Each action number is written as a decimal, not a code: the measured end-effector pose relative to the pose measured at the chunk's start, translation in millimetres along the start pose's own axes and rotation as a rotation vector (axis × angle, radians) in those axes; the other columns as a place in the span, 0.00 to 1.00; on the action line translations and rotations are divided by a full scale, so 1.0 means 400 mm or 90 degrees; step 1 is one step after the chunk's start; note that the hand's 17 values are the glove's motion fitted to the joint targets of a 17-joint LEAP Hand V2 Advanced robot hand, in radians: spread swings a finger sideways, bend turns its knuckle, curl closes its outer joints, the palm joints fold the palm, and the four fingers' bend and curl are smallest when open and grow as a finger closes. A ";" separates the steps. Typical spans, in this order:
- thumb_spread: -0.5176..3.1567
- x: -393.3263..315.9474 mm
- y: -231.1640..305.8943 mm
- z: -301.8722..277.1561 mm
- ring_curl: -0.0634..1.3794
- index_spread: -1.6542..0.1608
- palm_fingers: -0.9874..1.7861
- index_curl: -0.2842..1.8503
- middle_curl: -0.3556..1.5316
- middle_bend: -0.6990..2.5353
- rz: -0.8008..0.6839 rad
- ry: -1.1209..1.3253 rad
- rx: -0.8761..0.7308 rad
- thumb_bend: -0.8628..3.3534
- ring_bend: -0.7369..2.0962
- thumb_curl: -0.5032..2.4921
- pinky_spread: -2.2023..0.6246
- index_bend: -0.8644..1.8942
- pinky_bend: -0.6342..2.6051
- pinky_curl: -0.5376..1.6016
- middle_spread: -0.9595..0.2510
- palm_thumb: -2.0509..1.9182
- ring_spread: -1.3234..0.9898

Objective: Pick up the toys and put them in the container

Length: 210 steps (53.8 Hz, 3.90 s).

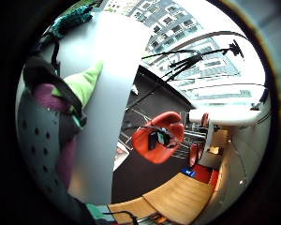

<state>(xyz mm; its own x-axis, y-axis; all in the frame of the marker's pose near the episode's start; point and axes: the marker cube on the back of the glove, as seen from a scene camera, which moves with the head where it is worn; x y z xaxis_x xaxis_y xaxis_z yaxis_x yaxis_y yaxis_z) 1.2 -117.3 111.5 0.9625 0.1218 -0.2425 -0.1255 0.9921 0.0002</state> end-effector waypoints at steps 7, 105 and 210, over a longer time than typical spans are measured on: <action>0.37 -0.065 0.012 -0.139 0.28 0.73 0.69 0.45 0.48 0.52 -0.024 0.002 0.012 0.25 0.54 0.41 0.68 0.62 0.45 0.40 0.62 0.68 0.42; 0.51 -0.296 0.131 -0.287 0.33 0.82 0.31 0.21 0.40 0.29 -0.108 -0.080 -0.089 0.20 0.50 0.32 0.79 0.32 0.54 0.41 0.79 0.53 0.54; 0.33 -0.648 0.029 -0.505 0.55 0.76 0.67 0.45 0.72 0.57 -0.279 -0.045 0.093 0.22 0.85 0.48 0.63 0.60 0.64 0.59 0.56 0.67 0.43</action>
<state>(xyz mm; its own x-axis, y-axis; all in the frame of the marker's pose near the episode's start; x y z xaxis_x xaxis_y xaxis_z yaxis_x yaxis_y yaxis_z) -298.4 -143.4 -21.5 0.9317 -0.3133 -0.1836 0.3272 0.9437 0.0497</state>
